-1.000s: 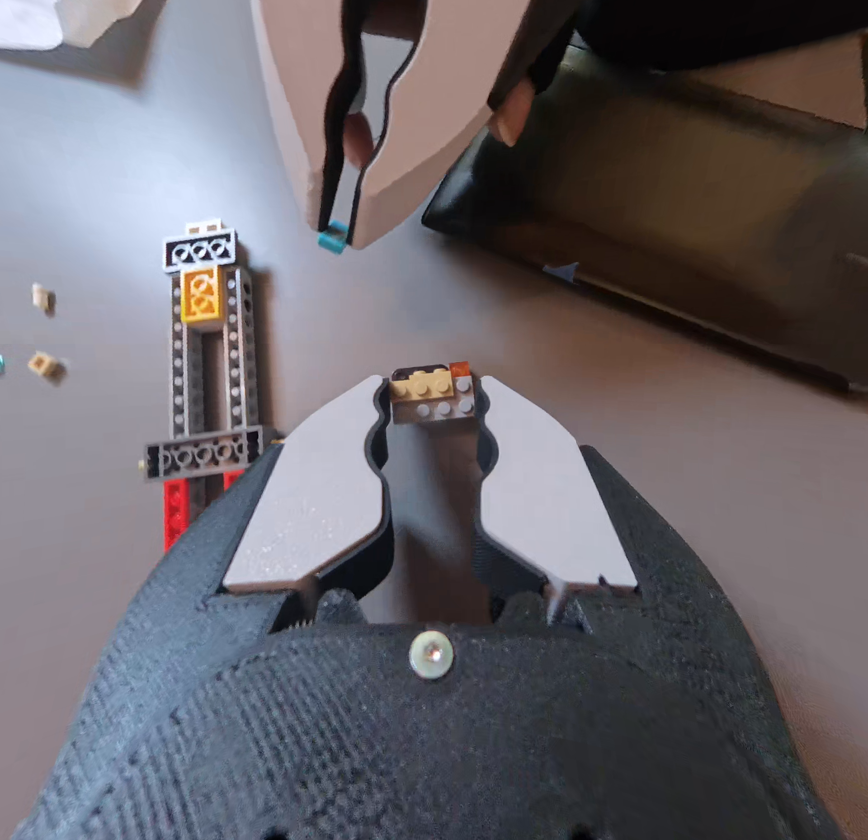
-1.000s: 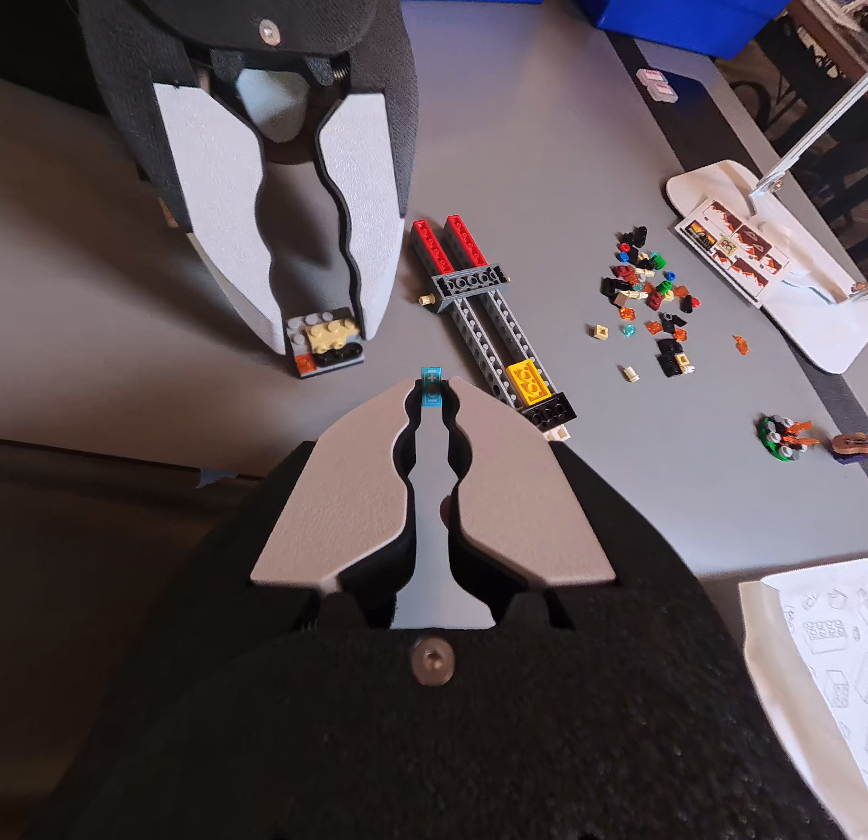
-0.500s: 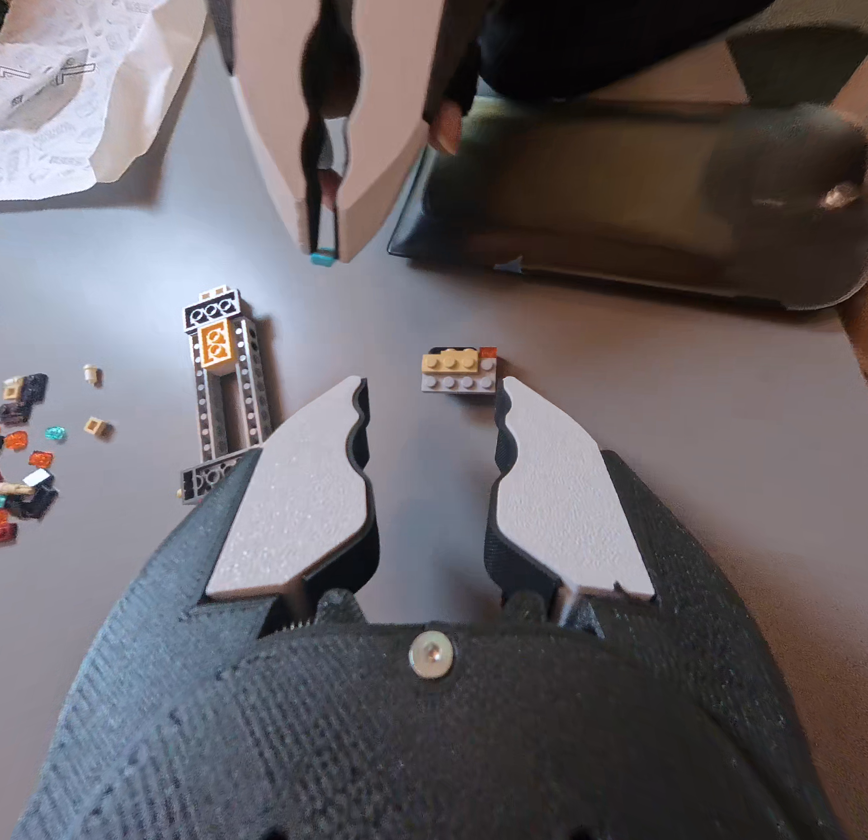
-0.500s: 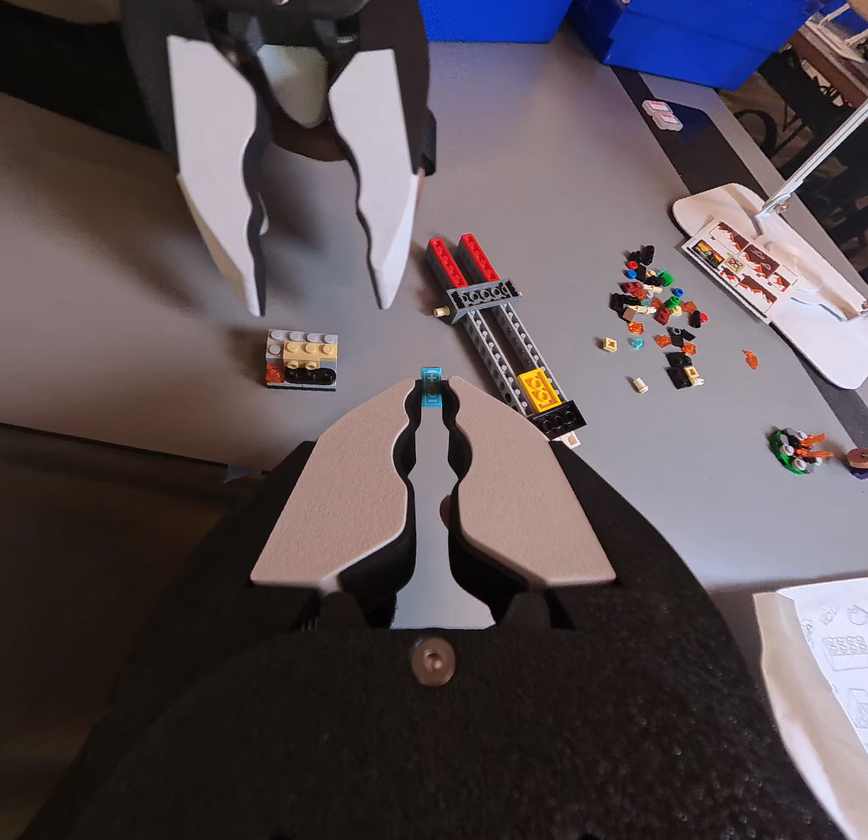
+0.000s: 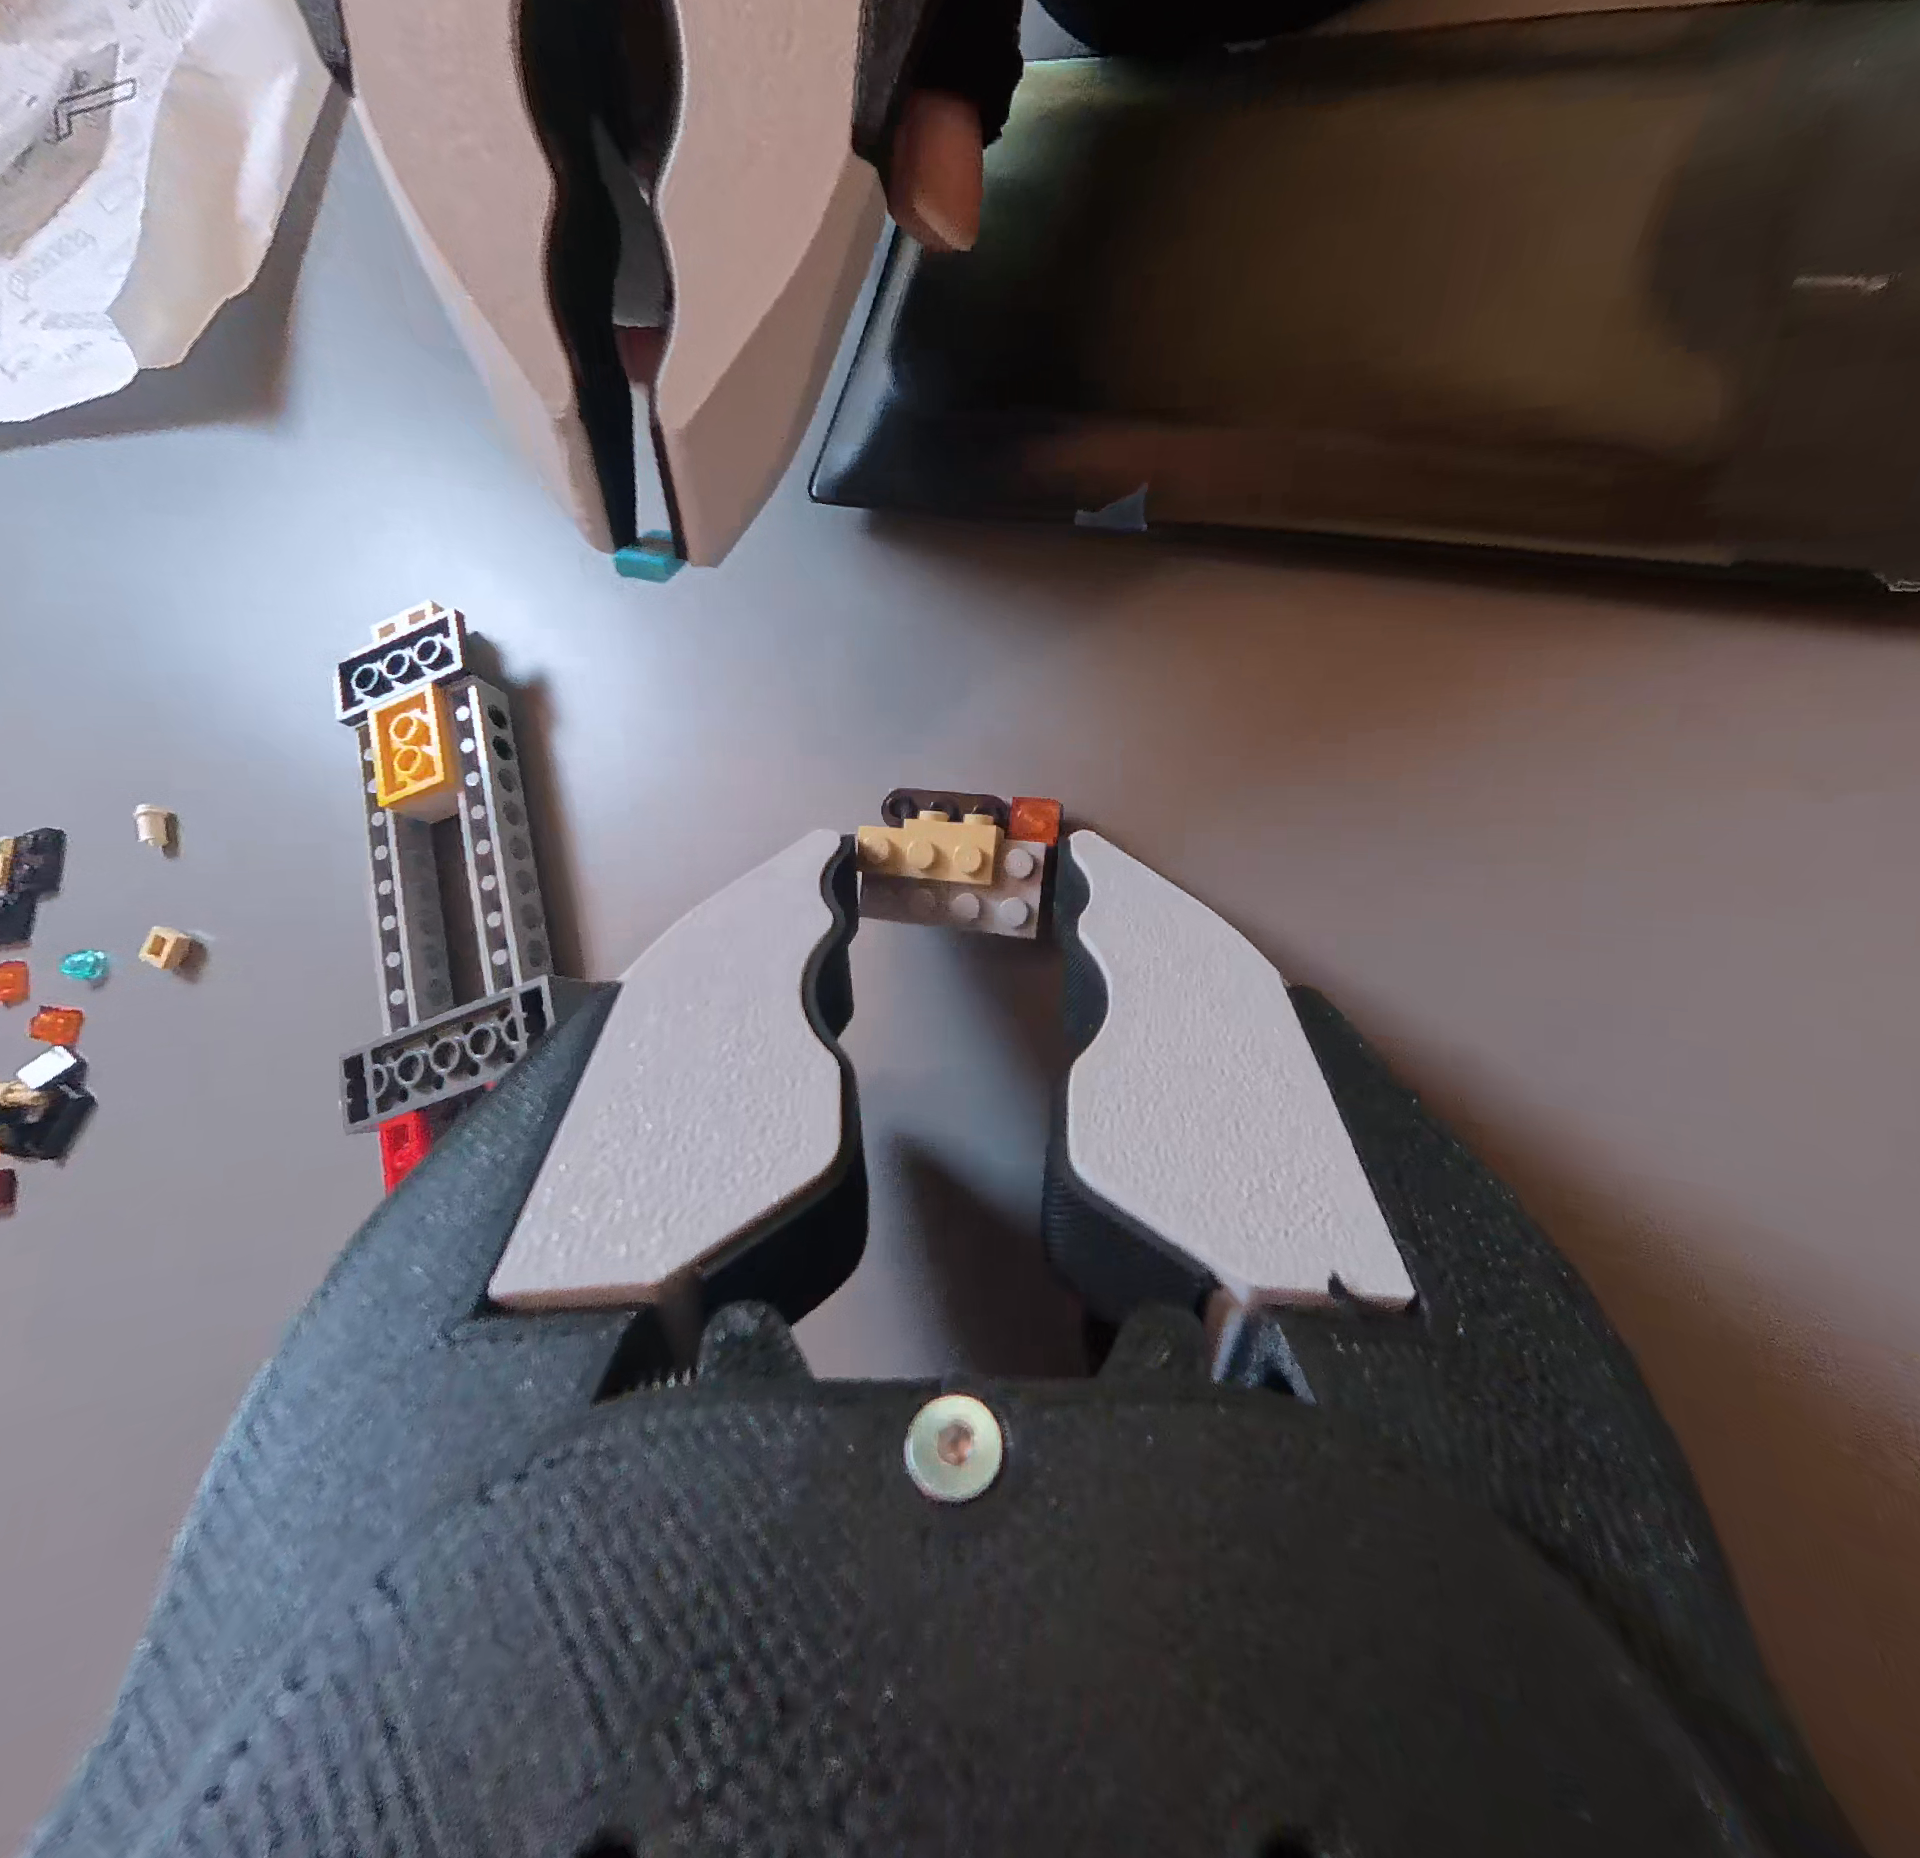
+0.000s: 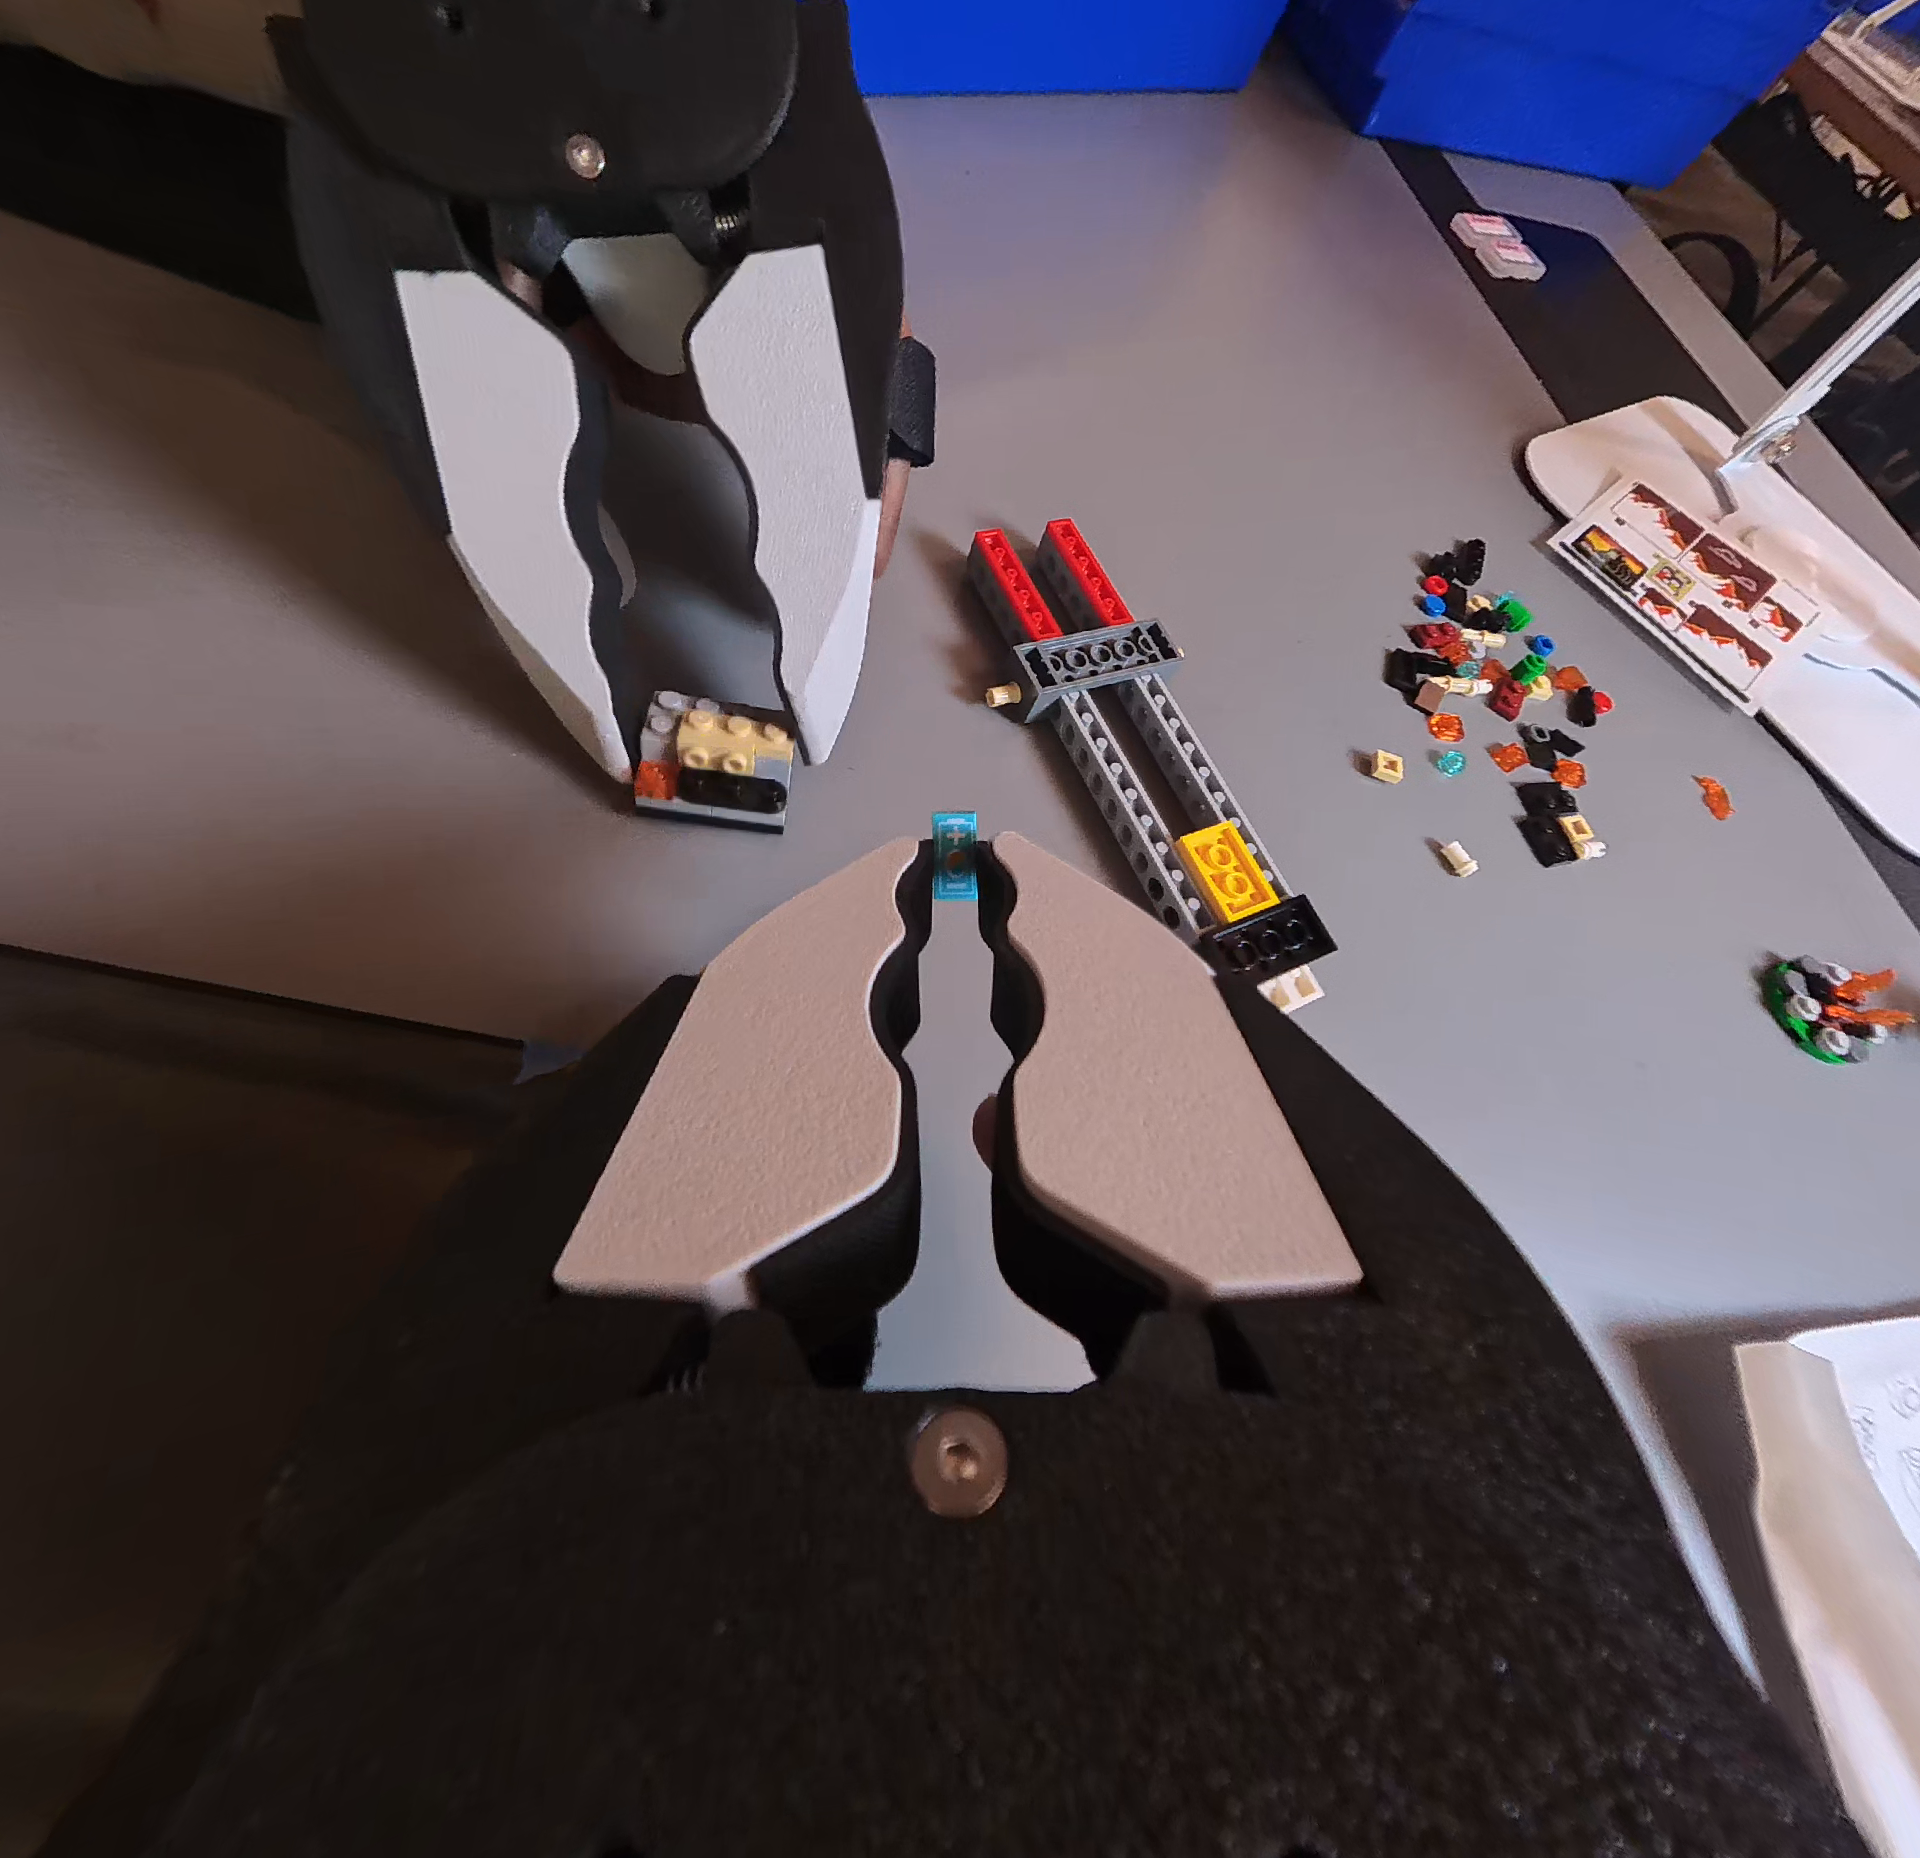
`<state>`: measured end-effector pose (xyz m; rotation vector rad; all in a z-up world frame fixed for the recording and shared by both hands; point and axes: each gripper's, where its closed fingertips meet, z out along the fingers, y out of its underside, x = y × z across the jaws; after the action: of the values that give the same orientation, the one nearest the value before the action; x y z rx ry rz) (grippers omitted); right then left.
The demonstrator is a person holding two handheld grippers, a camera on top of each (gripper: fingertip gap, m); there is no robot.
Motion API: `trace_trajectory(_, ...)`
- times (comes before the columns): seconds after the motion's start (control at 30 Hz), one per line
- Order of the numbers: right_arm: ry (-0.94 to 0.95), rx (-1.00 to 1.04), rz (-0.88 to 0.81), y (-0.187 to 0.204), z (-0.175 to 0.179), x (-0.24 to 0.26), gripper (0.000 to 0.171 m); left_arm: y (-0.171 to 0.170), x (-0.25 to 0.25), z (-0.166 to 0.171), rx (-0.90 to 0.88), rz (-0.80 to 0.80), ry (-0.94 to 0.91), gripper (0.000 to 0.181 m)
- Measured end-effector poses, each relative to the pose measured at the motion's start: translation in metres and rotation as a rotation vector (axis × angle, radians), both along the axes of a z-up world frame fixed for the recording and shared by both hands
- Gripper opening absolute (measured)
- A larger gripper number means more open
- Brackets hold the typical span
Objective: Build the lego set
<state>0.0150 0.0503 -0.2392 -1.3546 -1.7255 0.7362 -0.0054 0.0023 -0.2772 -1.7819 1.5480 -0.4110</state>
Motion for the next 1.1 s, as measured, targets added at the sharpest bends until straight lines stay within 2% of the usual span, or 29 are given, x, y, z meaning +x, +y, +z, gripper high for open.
trace_trajectory(0.2,0.053,-0.006,0.135,-0.027,0.008,-0.004,0.008,-0.006,-0.003,0.006,-0.104,-0.043,-0.136,0.036)
trace_trajectory(0.33,0.058,0.065,0.256,-0.052,0.016,-0.009,0.008,-0.012,0.000,0.014,-0.174,-0.099,-0.237,0.036)
trace_trajectory(0.5,-0.052,0.161,0.306,-0.062,-0.004,-0.013,0.008,-0.014,-0.005,-0.002,-0.171,-0.118,-0.133,0.036)
trace_trajectory(0.63,-0.076,0.157,0.306,-0.062,-0.011,-0.017,0.008,-0.010,-0.013,-0.005,-0.145,-0.091,-0.081,0.039)
trace_trajectory(0.77,-0.105,0.185,0.328,-0.060,-0.009,-0.023,0.008,-0.009,-0.015,-0.005,-0.136,-0.089,-0.081,0.038)
trace_trajectory(0.97,-0.285,0.266,0.433,-0.057,-0.020,-0.029,0.008,-0.011,-0.015,-0.004,-0.133,-0.104,-0.088,0.035)
trace_trajectory(1.1,-0.367,0.250,0.528,-0.063,-0.021,-0.033,0.008,-0.013,-0.014,-0.003,-0.142,-0.122,-0.107,0.034)
